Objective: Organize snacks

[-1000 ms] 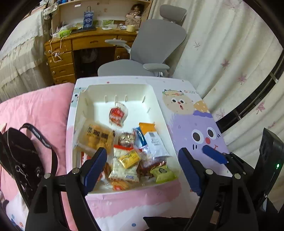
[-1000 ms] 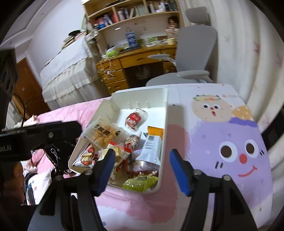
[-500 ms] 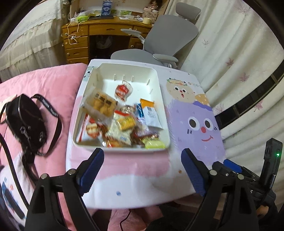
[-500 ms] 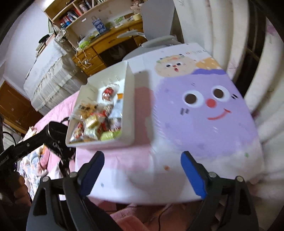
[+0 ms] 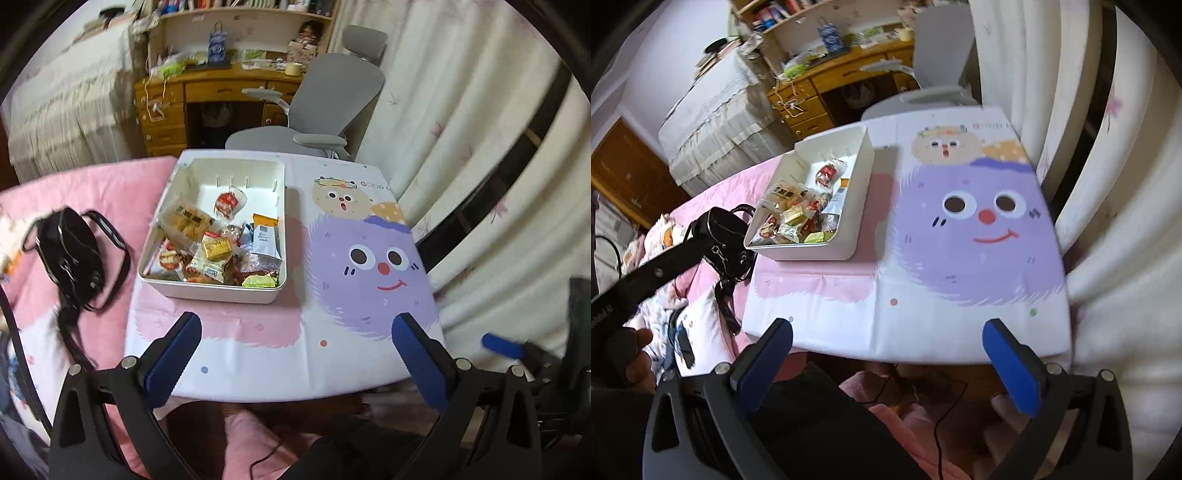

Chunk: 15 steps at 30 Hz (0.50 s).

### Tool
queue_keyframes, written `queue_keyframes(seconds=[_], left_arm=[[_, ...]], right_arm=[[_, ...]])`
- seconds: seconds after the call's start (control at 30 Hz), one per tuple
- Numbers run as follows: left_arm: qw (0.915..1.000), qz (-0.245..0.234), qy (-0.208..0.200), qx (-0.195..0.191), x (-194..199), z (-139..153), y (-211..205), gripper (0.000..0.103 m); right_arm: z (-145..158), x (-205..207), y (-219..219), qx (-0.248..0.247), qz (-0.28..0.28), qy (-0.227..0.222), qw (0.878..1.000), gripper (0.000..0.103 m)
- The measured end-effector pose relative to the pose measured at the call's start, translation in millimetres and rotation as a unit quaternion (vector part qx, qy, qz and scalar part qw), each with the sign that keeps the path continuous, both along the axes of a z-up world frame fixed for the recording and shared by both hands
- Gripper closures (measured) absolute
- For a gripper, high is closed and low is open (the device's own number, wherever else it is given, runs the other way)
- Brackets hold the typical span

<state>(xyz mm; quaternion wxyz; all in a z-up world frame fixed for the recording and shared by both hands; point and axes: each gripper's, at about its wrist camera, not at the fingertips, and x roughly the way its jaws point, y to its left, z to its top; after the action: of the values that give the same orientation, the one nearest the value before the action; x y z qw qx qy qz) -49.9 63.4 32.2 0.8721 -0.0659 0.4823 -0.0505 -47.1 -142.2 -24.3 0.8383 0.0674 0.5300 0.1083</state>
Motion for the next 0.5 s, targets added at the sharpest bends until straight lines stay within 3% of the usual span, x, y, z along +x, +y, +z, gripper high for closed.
queue_keyframes(seconds=[0.17, 0.5], left_arm=[[0.9988, 0.025, -0.004, 0.041, -12, 4, -21, 0.001], [0.9942, 0.066, -0.009, 0.085, -13, -2, -29, 0.001]], right_arm=[[15, -14, 3, -0.014, 0.015, -0.037, 0.999, 0.000], [23, -24, 7, -0.032, 0.012, -0.086, 0.996, 0.000]])
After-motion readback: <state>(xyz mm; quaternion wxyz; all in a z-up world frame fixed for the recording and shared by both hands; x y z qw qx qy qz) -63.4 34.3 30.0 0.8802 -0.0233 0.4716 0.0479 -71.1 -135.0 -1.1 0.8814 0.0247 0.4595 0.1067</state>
